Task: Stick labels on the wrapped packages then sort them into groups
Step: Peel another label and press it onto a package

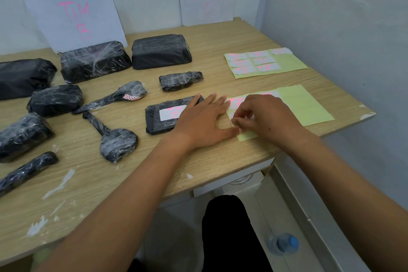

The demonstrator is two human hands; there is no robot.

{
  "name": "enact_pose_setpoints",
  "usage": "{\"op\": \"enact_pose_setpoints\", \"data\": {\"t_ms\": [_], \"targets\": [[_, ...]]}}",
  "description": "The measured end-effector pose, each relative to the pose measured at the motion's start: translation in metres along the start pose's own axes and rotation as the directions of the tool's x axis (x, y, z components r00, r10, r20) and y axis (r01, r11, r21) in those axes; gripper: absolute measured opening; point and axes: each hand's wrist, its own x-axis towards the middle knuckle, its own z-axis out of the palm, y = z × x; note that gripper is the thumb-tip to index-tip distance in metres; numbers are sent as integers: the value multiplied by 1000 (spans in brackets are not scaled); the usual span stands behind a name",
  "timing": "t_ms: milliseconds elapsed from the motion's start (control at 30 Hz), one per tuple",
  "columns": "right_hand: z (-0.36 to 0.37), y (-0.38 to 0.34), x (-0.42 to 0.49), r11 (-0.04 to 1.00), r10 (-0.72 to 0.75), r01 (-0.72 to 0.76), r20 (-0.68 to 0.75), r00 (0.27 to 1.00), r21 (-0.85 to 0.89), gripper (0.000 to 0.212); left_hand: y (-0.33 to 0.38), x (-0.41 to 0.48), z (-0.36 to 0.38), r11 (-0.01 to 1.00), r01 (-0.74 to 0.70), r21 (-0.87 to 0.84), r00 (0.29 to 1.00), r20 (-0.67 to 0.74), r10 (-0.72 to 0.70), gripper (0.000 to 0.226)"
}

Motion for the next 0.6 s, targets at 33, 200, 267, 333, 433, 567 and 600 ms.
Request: {"op": "enact_pose_setpoints", "data": {"t_ms": [33, 200, 267, 333, 433, 567, 600], "targets": [[-1, -1, 0, 1000, -4, 4, 6, 1000, -17, 12, 0, 0, 0, 1000, 2, -5, 1000, 0, -2, 82], [1, 4, 4, 990, 30, -33, 18, 999, 134, 13, 1, 0, 0, 1000, 13, -12, 1000, -1, -14, 76], [1, 9, 4, 974, 47, -45, -2, 999, 220, 13, 1, 0, 0, 1000, 21, -21, 1000, -4, -21, 75], [2, 12, 4, 957, 55, -48, -16, 998, 287, 12, 1, 1, 0, 999, 25, -34, 1000, -1, -25, 76], [3, 15, 5, 943, 69, -59, -18, 997, 327, 14, 1, 1, -2, 998, 38, -56, 999, 20, -37, 78], [3, 18, 5, 918, 109, -83, -46, 993, 387, 17, 2, 2, -6, 996, 48, -70, 997, 56, -44, 81], [2, 19, 4, 908, 123, -91, -53, 991, 408, 18, 2, 2, -6, 997, 49, -67, 997, 62, -45, 81]]}}
